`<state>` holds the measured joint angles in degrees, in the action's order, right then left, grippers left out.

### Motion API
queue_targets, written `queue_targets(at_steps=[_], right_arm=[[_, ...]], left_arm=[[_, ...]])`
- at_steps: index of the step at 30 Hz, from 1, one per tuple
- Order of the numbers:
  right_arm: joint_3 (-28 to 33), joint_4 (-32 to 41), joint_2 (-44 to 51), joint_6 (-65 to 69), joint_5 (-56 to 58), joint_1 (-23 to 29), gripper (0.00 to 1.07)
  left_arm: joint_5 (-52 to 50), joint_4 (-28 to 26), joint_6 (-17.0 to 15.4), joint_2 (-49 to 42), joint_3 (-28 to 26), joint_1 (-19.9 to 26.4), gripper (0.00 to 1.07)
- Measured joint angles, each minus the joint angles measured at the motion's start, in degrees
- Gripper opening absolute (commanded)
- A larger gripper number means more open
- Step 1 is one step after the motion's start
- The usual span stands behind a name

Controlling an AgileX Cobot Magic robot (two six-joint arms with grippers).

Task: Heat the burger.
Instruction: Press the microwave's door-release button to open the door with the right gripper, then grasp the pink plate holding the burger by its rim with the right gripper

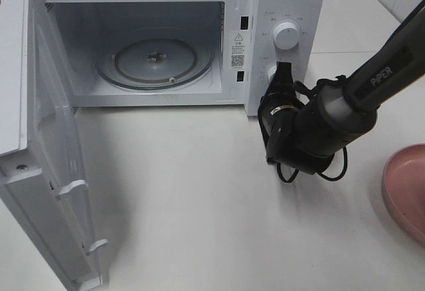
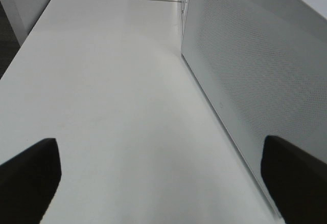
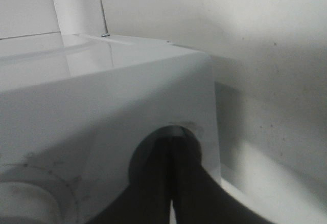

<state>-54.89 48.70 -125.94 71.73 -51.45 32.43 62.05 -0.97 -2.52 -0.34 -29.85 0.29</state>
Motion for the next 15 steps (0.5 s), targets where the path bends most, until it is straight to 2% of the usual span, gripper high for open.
queue_targets(at_steps=[15], right_arm=[[6.13,-8.08,9.57,-8.54,8.42,-0.97,0.0]], left_arm=[[0.0,0.0,0.0,0.0,0.0,0.0,1.02]])
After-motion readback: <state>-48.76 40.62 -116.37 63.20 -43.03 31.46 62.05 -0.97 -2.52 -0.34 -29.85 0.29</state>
